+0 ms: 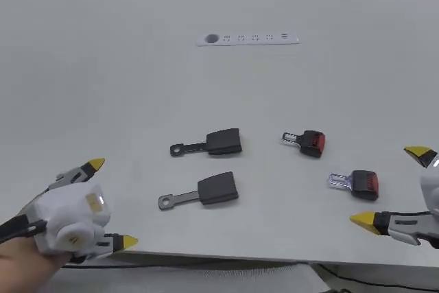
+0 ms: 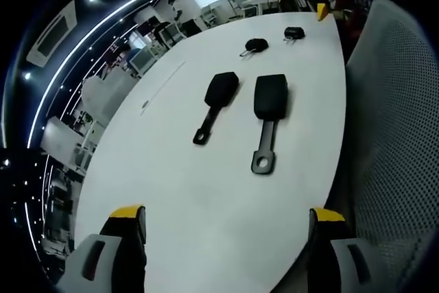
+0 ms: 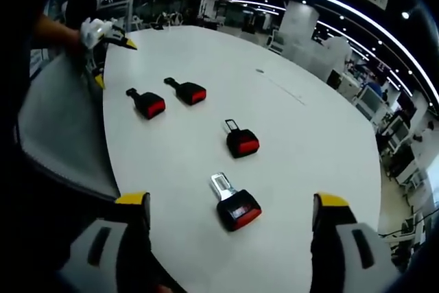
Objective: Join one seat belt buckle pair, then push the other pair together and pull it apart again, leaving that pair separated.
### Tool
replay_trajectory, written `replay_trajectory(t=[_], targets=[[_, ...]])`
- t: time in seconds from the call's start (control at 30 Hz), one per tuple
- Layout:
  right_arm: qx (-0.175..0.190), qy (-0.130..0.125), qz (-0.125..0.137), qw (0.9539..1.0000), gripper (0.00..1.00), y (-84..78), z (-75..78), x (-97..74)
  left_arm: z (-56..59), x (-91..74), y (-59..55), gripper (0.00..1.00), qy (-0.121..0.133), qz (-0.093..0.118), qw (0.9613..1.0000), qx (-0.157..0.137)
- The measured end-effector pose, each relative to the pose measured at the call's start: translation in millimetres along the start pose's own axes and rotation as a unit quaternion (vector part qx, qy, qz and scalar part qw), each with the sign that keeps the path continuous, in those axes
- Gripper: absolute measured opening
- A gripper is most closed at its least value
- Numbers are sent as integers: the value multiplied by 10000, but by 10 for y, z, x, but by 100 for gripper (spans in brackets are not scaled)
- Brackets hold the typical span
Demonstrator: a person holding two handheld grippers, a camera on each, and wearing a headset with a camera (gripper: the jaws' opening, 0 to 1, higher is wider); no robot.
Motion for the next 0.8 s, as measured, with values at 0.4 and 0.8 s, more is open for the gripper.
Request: replay_trajectory(t=[0.4, 0.8], targets=[[53, 172, 98, 9998, 100, 56, -62, 43, -52, -19, -16, 100, 178, 79, 9993, -324], [175, 213, 69, 9996, 100, 20, -66, 61, -128, -67, 43, 99, 291, 495, 9937, -962]])
Point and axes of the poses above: the centre of the closed fingertips' face, and the gripper's own axes: x roughly forward along the fingers, z roughly to its right, y roughly out of its top, the point moved 10 cm from there along -x, roughly backward along the fingers, and after that the axes turned 11 degrees about x, right-handed, at the moved point
